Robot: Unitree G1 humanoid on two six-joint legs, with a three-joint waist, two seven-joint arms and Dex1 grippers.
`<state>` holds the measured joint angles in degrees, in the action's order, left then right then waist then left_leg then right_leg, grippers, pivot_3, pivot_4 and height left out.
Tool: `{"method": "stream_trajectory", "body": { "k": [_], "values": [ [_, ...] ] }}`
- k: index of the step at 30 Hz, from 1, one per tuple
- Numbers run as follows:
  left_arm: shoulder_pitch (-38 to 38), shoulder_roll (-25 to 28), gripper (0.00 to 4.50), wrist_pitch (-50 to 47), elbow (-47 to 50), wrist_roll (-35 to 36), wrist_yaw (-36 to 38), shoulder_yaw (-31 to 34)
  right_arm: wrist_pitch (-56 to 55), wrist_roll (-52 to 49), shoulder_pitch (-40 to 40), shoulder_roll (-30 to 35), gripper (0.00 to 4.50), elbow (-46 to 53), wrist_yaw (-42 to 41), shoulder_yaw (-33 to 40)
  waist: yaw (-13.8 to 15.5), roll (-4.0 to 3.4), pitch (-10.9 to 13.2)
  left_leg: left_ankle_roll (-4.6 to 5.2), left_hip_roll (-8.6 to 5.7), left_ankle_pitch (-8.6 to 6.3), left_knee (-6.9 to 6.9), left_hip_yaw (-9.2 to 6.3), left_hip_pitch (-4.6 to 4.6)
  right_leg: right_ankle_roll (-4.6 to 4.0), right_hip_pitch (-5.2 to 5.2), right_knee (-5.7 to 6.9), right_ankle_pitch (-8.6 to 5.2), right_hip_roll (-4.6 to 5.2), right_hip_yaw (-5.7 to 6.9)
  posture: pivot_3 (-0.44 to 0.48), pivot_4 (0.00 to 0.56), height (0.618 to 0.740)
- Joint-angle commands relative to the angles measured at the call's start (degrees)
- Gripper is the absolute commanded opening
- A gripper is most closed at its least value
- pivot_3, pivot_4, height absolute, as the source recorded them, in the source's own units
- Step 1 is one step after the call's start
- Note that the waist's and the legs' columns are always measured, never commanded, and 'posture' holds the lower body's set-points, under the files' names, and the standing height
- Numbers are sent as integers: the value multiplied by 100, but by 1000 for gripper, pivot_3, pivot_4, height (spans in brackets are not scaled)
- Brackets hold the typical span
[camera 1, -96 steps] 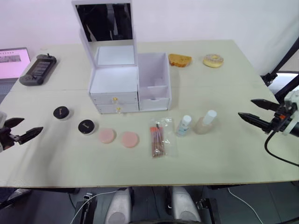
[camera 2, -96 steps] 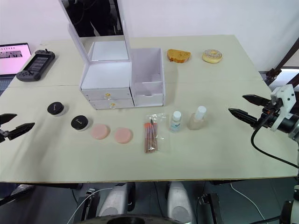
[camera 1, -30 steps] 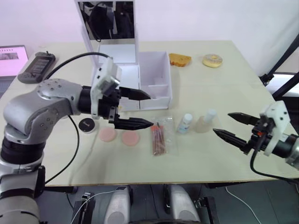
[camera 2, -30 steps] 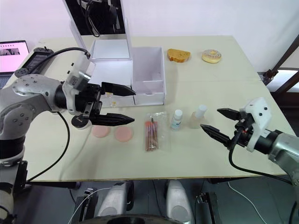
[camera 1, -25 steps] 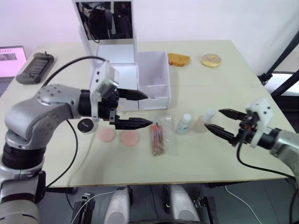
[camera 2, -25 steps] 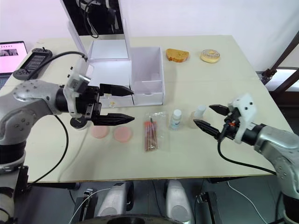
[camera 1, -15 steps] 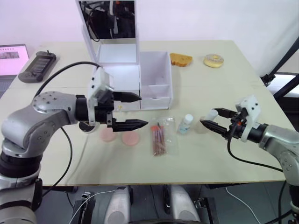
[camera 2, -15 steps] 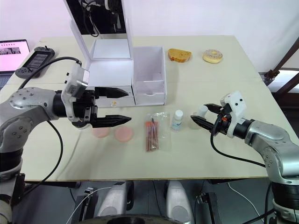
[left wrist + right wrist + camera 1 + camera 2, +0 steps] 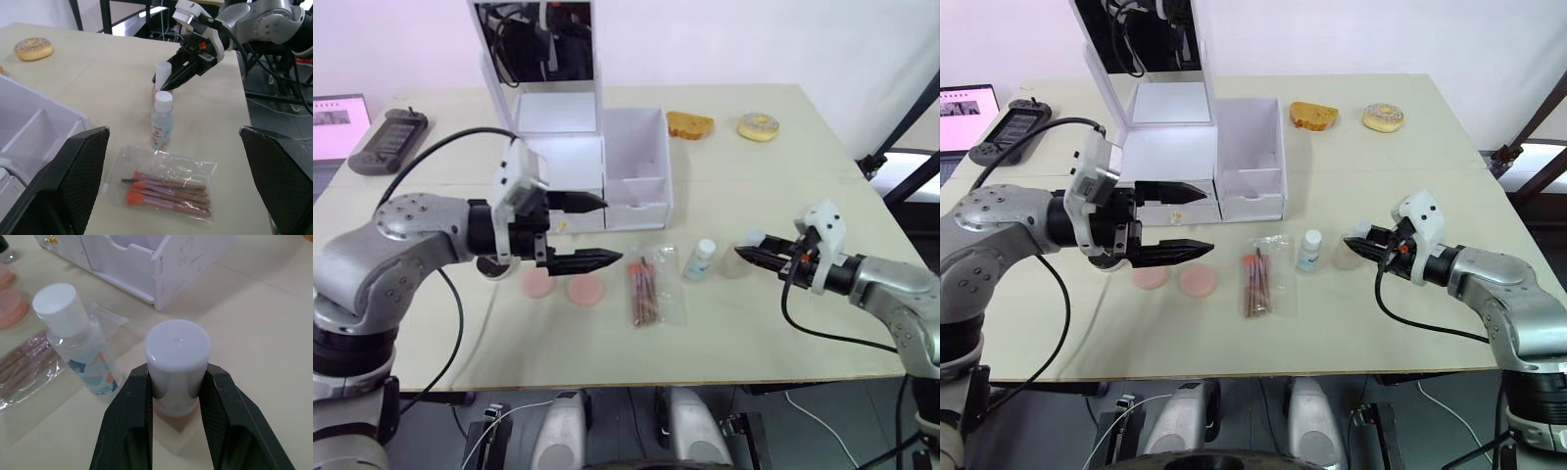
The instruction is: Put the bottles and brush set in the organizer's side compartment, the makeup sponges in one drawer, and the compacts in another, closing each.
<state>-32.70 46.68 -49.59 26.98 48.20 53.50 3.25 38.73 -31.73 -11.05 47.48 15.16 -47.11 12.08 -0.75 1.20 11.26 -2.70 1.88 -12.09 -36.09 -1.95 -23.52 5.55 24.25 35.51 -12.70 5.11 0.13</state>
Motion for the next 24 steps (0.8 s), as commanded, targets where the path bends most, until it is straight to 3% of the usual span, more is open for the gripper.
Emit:
{"method": "stream_trajectory", "body": {
  "k": [1, 7, 16, 24],
  "values": [
    [7, 151, 4500, 144, -30, -37, 42, 266, 66, -264, -448, 287, 812, 195, -213, 314, -7, 0, 0, 0, 0, 0, 1, 0, 0, 0, 1, 0, 0, -1, 0, 0, 150, 740],
    [420, 277, 4500, 273, -17, -162, -44, 509, 212, -215, -2032, 368, 812, -410, -434, -189, -35, -3, 2, 0, 8, 0, 4, 0, 1, -3, 7, 2, 2, -8, 0, 0, 150, 740],
    [1294, 140, 4500, 449, 432, -186, -662, 1157, 473, 364, -4474, -516, 812, -1462, -375, -1452, -18, -4, 4, 1, 10, -1, 15, 1, -8, -27, 20, 0, 16, -10, -1, 0, 150, 740],
    [1759, -50, 4500, 584, 795, -209, -1184, 1551, 634, 1015, -5170, -1555, 812, -2490, 255, -1997, 9, -3, 4, 2, 9, -1, 14, 1, -11, -27, 23, 4, 17, -12, -2, 0, 150, 740]
  ]
}}
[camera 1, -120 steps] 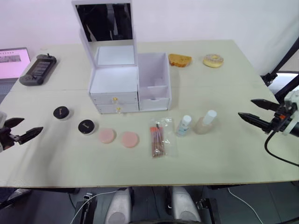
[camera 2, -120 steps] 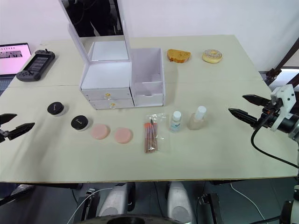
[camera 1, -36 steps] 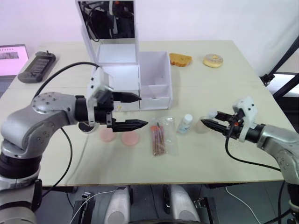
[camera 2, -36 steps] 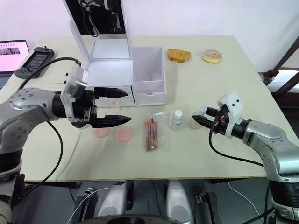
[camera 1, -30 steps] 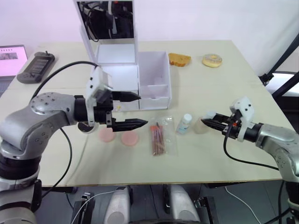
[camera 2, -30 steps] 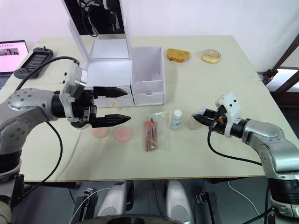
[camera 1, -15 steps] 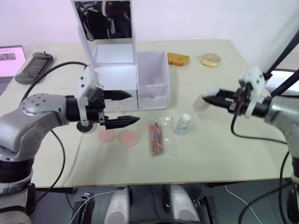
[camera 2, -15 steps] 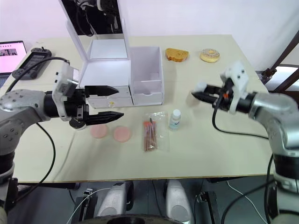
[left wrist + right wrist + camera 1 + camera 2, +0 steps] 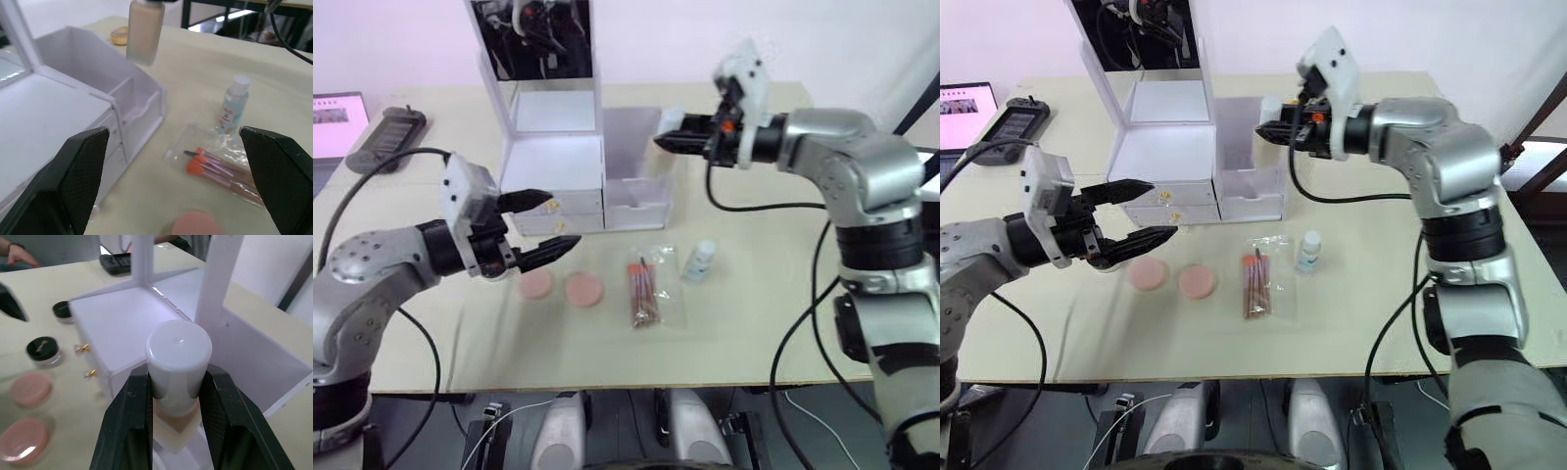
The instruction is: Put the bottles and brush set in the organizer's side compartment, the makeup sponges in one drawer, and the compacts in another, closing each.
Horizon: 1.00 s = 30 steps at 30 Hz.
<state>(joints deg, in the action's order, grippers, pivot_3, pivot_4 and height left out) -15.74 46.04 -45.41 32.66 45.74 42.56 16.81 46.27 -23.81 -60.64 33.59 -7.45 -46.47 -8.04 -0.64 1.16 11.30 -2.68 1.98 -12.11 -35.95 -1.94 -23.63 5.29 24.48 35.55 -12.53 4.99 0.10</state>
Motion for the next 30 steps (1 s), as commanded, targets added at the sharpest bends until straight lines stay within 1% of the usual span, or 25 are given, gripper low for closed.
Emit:
{"method": "stream_trajectory", "body": {
  "k": [1, 12, 24, 26, 27, 30],
  "values": [
    [95, 17, 4500, 172, 244, 33, -109, 205, -158, 295, -230, -241, 812, -321, 216, -18, -9, 0, 0, 0, 0, 0, -4, 0, 0, -1, -1, 0, 0, 1, 0, 0, 150, 740],
    [153, 46, 4500, 243, 272, 21, -227, 162, -271, 810, -104, -620, 812, -815, 324, -178, -56, -1, 0, 0, 0, 0, 2, 0, -1, -1, 5, 5, 2, -4, -2, 0, 150, 740],
    [36, 39, 4500, 311, 204, -18, -207, -38, -343, 1242, 174, -929, 812, -990, 450, -328, -49, -1, 1, 0, 1, 0, 0, 0, 0, -1, 6, 12, 2, -4, -2, 0, 150, 740],
    [40, 66, 4500, 320, 201, -19, -148, -70, -325, 1258, 211, -954, 1834, -969, 440, -318, -49, -1, 1, 0, 1, 0, -1, 0, 0, -1, 6, 12, 2, -4, -2, 0, 150, 740],
    [44, 74, 4500, 323, 202, -22, -130, -76, -319, 1267, 221, -961, 2153, -958, 433, -311, -50, -1, 1, 0, 1, 0, -1, 0, 0, -1, 6, 12, 2, -4, -2, 0, 150, 740],
    [48, 115, 4500, 349, 143, -51, -71, -44, -288, 1234, 214, -952, 3690, -879, 405, -233, -53, -1, 1, 0, 1, 0, -1, 0, 1, -1, 6, 14, 2, -4, -2, 0, 150, 740]
  ]
}}
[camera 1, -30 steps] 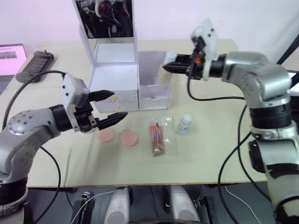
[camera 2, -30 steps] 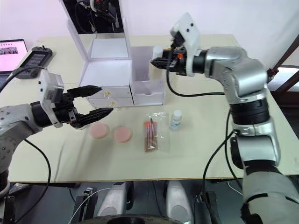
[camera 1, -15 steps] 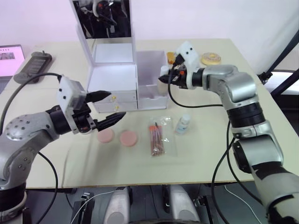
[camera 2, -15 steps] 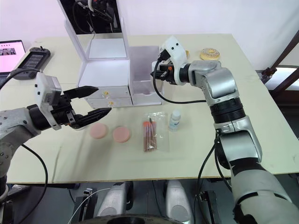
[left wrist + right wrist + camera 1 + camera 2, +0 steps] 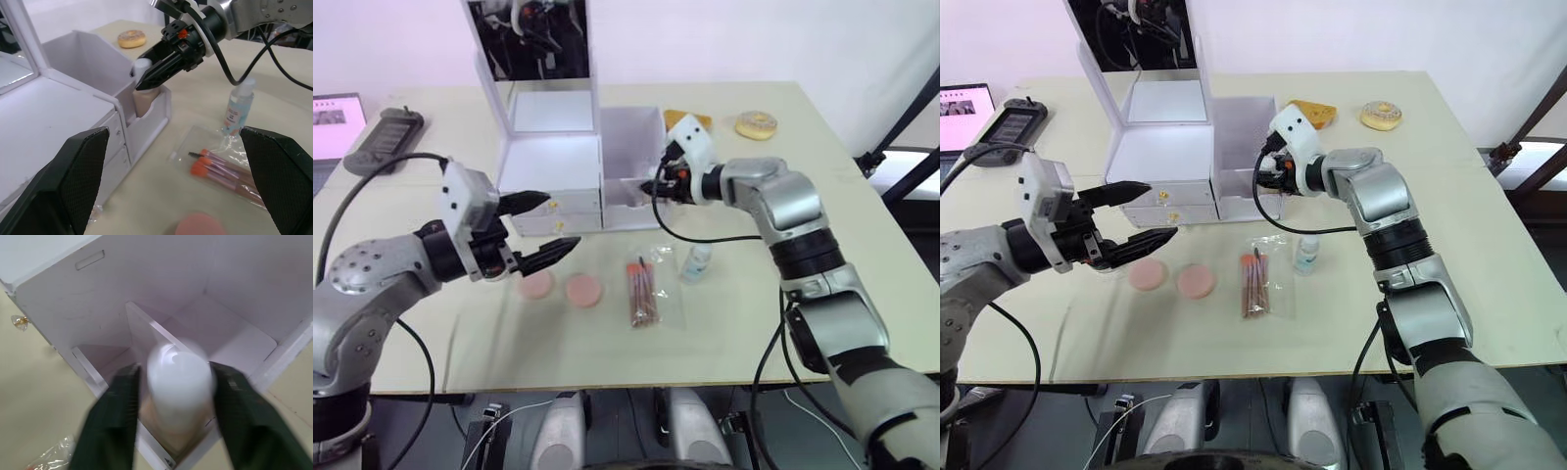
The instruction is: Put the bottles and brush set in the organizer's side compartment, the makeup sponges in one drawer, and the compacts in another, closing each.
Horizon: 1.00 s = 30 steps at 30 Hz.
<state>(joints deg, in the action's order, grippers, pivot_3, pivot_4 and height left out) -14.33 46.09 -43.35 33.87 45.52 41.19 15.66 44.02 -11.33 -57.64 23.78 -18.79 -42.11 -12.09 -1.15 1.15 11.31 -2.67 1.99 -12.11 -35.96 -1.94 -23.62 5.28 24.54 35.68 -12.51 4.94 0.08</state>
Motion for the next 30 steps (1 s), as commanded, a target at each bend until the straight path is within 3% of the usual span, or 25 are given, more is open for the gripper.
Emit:
{"method": "stream_trajectory", "body": {
  "k": [1, 2, 13, 16, 21, 30],
  "values": [
    [-98, 129, 4500, 153, -4, -35, 89, 83, -83, -6, -106, 72, 4230, 329, -56, 182, -1, 0, 0, 0, 0, 0, 0, 0, 1, 0, 0, 1, 0, 0, 0, 0, 150, 740],
    [-99, 145, 4500, 164, -20, -40, 109, 87, -44, -42, -145, 103, 4471, 439, -83, 223, 0, 0, 0, 0, 0, 0, 0, 0, 2, 0, 0, 4, 0, 0, 0, 0, 150, 740],
    [-129, 240, 4500, 329, -362, -168, 455, -45, 223, -1023, -149, 921, 4471, 1651, -1016, 1186, 30, 0, 0, 0, 0, 0, 0, 0, 2, 3, 1, 5, -4, 1, 0, 0, 150, 740],
    [15, 256, 4500, 511, -820, -241, 720, 143, -360, -1347, 549, 1547, 4471, 1959, -1784, 1627, 53, 1, -1, 0, 0, 0, 3, -1, 2, 7, -2, -2, -6, 1, 1, 0, 150, 740],
    [643, 568, 4500, 1250, -1894, -753, 1356, 628, -1222, -1311, 1799, 2389, 4471, 1998, -2207, 2263, -6, -1, 0, 2, 0, -2, 13, 11, 2, 6, 0, -19, -6, 5, -2, 0, 150, 740],
    [1592, 936, 4500, 2984, -4438, -1636, 2068, 1903, -2729, -1210, 3865, 3057, 4471, 1104, -2417, 3716, -6, -1, 0, 3, 8, -5, 29, 27, 9, 8, 6, -33, -8, 8, -2, 0, 150, 740]
  ]
}}
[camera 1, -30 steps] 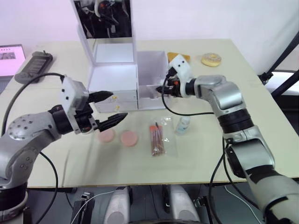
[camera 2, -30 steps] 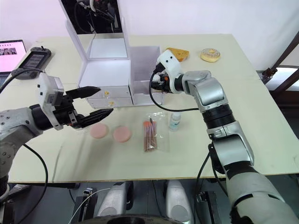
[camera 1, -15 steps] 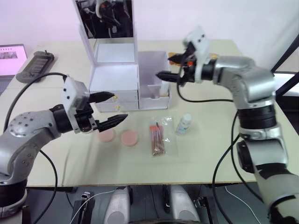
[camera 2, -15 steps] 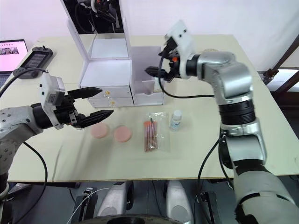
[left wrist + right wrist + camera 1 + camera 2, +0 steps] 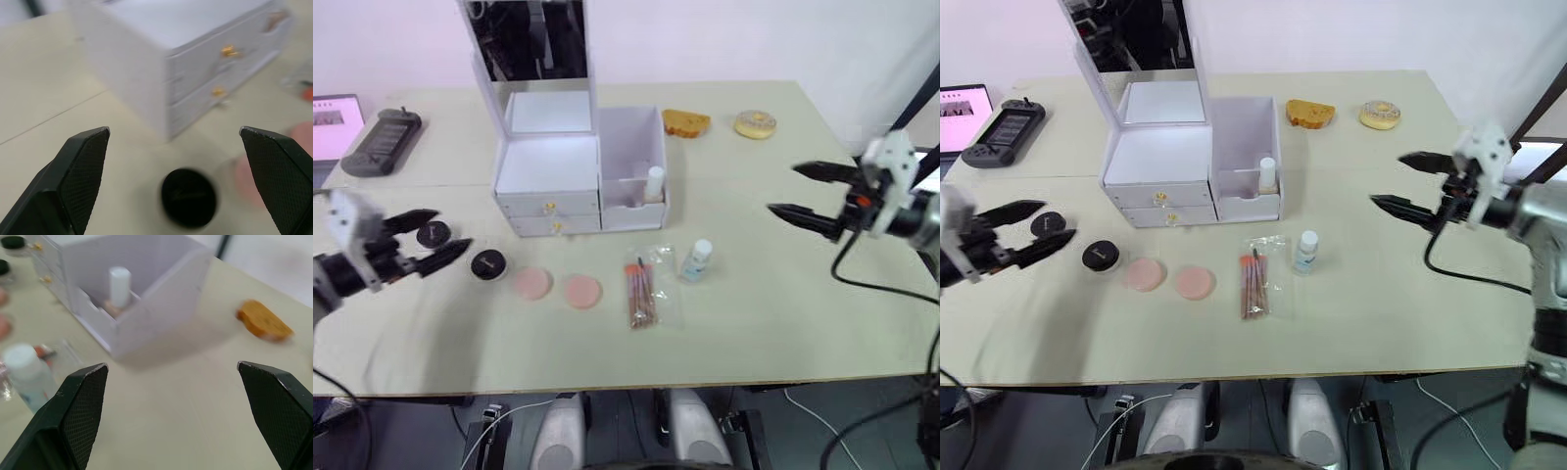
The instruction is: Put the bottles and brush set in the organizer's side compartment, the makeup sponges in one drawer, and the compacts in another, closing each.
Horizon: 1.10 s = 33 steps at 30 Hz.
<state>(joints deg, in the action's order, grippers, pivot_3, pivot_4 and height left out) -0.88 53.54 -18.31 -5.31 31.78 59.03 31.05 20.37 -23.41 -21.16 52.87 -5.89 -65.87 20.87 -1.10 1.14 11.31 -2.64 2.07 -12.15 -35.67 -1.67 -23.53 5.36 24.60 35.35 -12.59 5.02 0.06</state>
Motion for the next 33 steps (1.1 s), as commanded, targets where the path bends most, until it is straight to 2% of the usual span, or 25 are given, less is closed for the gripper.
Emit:
{"method": "stream_trajectory", "body": {
  "k": [1, 7, 15, 22, 25, 33],
  "values": [
    [306, 228, 4500, 564, -675, -285, 351, 414, -478, 15, 344, 172, 4471, -281, -49, 464, -10, -1, 0, 0, 0, -1, 2, 4, 0, -1, 1, -4, 1, 2, 0, 0, 150, 740],
    [297, 378, 4500, 855, -1285, -388, 445, 592, -940, 51, 824, 92, 4471, -772, 27, 583, 25, 1, -1, -3, 7, -2, -3, 6, 1, 1, 5, -5, 0, 4, 2, 0, 150, 740],
    [148, 453, 4500, 740, -1188, -299, 522, 574, -820, -150, 924, 93, 4471, -552, 22, 516, 6, -2, -1, -3, 12, -2, 5, 18, 1, 0, 7, -10, 1, 8, 3, 0, 150, 740],
    [-240, 471, 4500, -192, -34, 176, 684, 159, 227, -786, 1119, 160, 4471, 661, -18, 504, 49, -2, -1, -3, 20, -1, 14, 18, 2, -6, 9, -8, 5, 0, 6, 0, 150, 740],
    [-933, 584, 4500, -751, 984, 429, 709, -611, 1206, -1379, 1158, 254, 4471, 1869, 164, 263, 67, 0, 0, -3, 19, -1, 12, 18, 3, -4, 6, -7, 3, 0, 6, 0, 150, 740],
    [-2104, 578, 4500, -1830, 2151, 1007, 706, -1592, 1920, -1531, 1073, 228, 4471, 3023, 728, -306, 12, 2, -1, -2, 21, -1, 0, 19, 6, 1, -2, -6, 2, -7, 0, 0, 150, 740]
  ]
}}
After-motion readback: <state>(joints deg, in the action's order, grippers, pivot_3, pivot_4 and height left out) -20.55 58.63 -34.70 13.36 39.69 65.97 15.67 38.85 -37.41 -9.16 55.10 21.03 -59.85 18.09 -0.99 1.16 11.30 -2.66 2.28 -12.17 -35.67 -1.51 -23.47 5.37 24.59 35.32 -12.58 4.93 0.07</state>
